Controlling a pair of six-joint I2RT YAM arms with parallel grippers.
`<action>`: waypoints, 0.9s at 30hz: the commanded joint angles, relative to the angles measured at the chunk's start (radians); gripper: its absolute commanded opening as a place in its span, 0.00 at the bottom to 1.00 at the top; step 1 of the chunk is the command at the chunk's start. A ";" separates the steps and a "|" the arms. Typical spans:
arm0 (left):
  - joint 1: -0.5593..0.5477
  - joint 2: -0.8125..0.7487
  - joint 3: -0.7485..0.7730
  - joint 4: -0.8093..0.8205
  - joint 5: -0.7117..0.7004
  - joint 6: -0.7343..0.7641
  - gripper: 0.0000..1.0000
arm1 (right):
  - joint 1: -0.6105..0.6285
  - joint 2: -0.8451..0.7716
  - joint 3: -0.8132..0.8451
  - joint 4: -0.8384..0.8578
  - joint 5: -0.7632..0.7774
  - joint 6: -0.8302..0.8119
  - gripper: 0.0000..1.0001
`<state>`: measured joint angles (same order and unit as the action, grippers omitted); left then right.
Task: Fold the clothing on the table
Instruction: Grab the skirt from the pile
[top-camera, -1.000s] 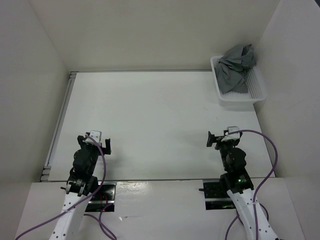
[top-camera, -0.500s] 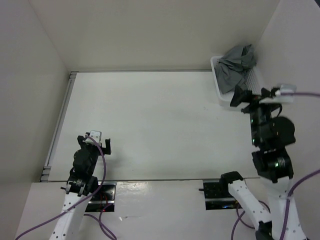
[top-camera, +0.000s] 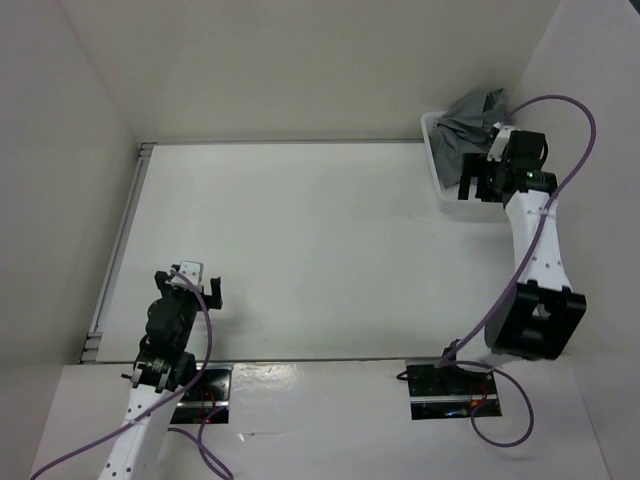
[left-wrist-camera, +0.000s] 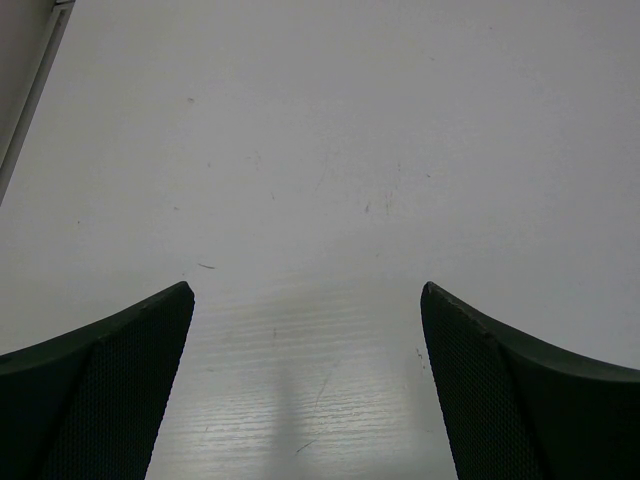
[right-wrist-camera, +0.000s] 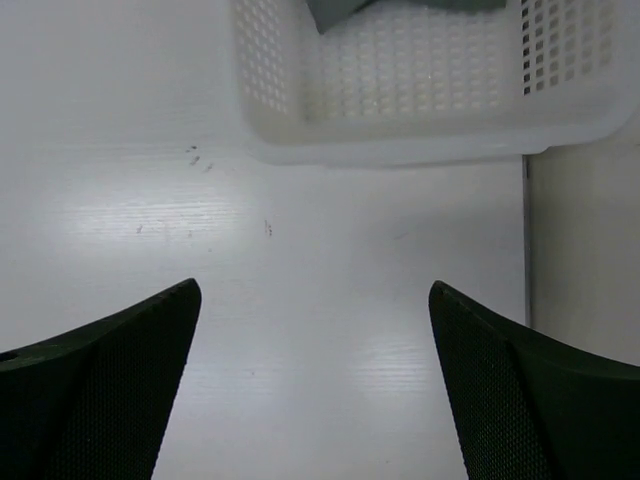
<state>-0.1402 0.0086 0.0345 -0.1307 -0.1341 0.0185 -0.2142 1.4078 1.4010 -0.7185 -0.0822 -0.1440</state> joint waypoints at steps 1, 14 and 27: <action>-0.002 -0.137 -0.035 0.029 -0.009 -0.017 1.00 | -0.039 0.133 0.165 -0.012 -0.118 -0.068 0.98; -0.002 -0.137 -0.035 0.029 -0.009 -0.017 1.00 | -0.001 0.764 0.782 -0.055 -0.117 -0.172 0.98; -0.002 -0.137 -0.035 0.029 -0.009 -0.017 1.00 | -0.010 1.252 1.423 -0.285 -0.125 -0.215 0.98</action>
<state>-0.1402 0.0086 0.0345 -0.1307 -0.1341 0.0185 -0.2222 2.6453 2.7453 -0.9180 -0.1993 -0.3313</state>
